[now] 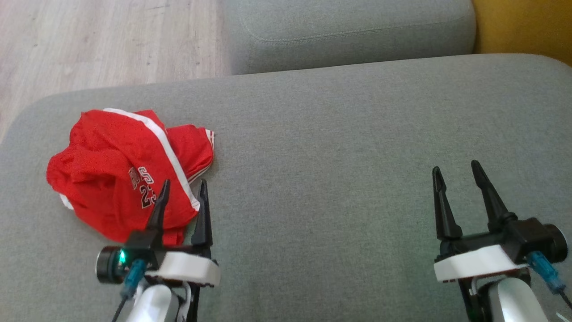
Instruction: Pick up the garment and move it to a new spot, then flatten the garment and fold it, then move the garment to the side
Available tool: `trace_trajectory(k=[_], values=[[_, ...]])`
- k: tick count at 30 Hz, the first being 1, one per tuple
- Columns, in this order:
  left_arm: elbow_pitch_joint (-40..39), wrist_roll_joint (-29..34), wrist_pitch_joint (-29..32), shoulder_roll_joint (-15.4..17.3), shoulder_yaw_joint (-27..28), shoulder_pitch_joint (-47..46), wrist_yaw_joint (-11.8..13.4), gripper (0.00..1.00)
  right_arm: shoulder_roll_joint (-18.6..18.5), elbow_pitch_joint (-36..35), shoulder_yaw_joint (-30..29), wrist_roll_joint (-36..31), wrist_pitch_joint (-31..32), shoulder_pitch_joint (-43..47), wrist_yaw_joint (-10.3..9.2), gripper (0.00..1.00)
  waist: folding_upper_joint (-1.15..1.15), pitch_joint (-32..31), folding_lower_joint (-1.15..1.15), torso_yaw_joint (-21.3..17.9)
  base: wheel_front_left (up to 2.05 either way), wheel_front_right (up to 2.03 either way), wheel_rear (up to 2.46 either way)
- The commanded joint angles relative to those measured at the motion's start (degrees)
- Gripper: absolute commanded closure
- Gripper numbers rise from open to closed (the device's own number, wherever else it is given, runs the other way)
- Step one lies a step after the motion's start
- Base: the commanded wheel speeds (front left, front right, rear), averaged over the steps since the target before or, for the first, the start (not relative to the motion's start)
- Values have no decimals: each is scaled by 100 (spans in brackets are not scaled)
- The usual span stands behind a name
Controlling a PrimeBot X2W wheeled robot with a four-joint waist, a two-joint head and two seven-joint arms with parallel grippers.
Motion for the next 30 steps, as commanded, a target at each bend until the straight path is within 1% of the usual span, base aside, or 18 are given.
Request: trace_trajectory(k=[1, 7, 16, 24, 30], values=[[-175, 138, -83, 7, 206, -116, -18, 0, -50, -159, 115, -126, -86, -166, -4, 0, 0, -2, 0, 12, 0, 0, 0], [74, 462, -178, -107, 314, -5, -189, 0, -52, 59, 129, -101, -180, -106, -4, 0, 0, -11, 0, 54, 0, 0, 0], [248, 532, -178, -230, 489, -35, -361, 0, -52, 243, 143, 54, -180, -156, -4, 0, 0, -26, 0, 69, 0, 0, 0], [227, 601, -178, -284, 575, -20, -434, 0, -52, 284, 120, 108, -180, -150, -4, 0, 0, -50, 0, 93, 0, 0, 0], [255, 647, -178, -305, 678, -34, -448, 0, -52, 281, 202, 196, -180, -111, -4, 0, 0, -82, 0, 298, 0, 0, 0]])
